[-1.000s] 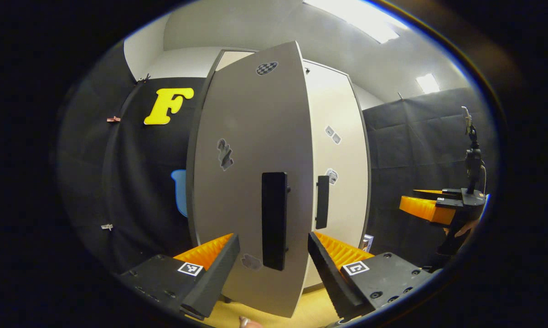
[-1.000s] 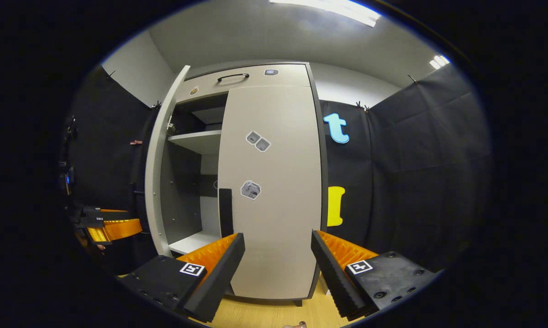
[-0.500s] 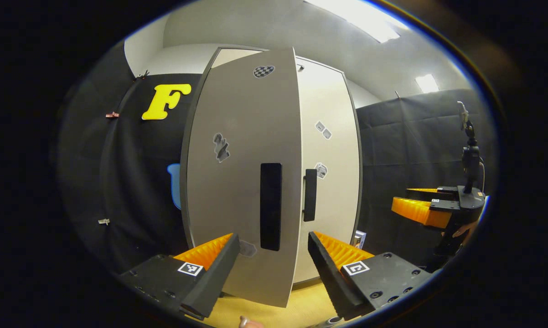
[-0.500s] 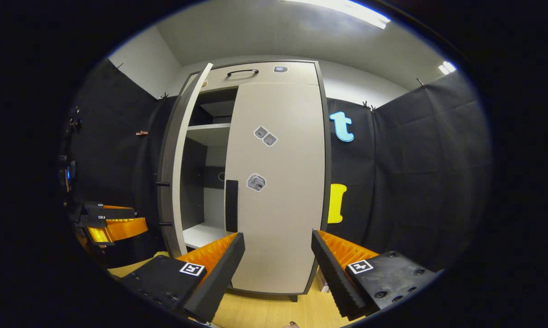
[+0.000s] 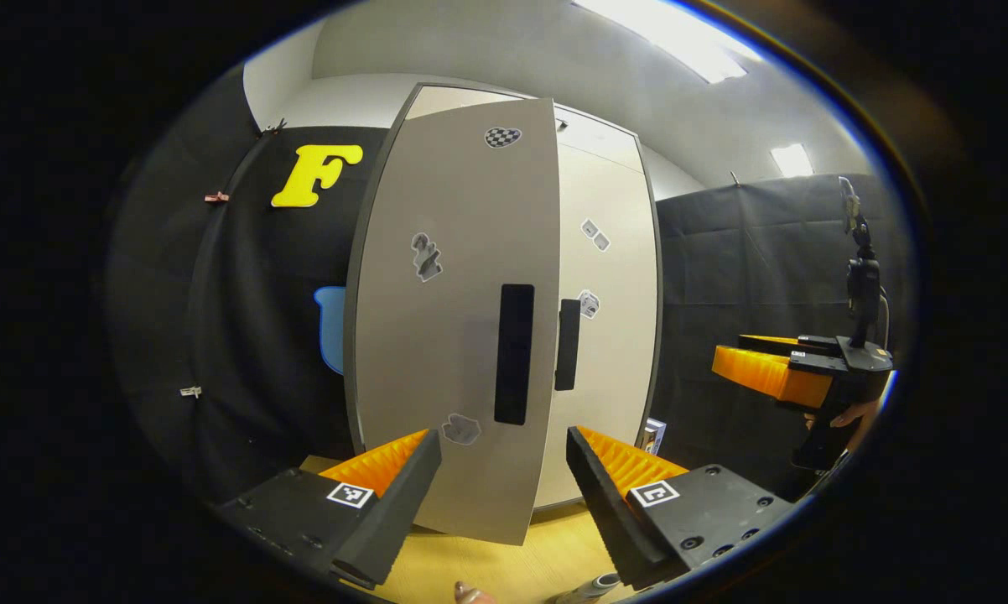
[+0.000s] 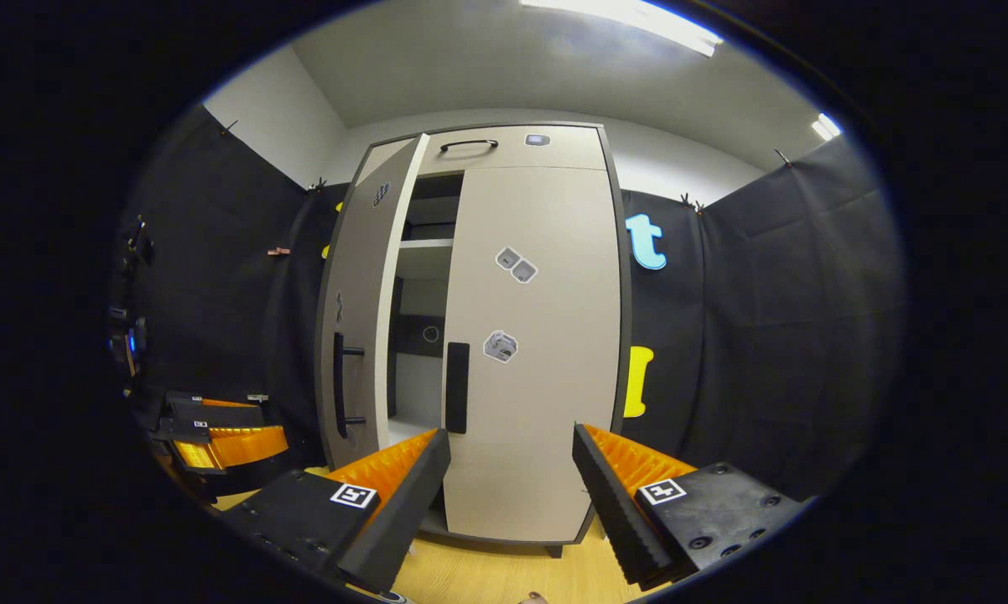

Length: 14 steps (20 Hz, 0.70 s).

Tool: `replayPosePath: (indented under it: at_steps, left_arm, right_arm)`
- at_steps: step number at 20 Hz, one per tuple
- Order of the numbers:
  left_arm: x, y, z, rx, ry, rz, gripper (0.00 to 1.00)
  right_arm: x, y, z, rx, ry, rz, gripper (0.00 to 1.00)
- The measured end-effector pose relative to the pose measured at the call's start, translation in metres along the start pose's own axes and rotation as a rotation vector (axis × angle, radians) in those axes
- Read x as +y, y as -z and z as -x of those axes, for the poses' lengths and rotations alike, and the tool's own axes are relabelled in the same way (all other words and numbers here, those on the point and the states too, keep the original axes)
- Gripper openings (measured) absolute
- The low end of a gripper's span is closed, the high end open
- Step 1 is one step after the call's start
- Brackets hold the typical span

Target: Grasp the bottle in the cabinet with the left hand and place it on the coaster, then close the right door with the right hand and the left door with the left hand.

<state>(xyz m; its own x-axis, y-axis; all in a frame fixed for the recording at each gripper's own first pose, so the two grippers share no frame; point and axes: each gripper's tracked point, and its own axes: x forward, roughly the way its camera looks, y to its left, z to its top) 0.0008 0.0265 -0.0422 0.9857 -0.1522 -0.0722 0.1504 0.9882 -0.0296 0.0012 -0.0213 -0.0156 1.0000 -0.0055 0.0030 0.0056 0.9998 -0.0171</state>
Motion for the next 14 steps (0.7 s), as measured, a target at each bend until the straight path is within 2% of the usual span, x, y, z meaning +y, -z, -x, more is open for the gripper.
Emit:
replayPosePath:
  at_steps: [14]
  left_arm:
    - [-0.0096,-0.0019,0.0008,-0.017,0.035,-0.008,0.95]
  right_arm:
    - [0.0041,-0.0011,0.0034,0.009,0.008,0.023,0.97]
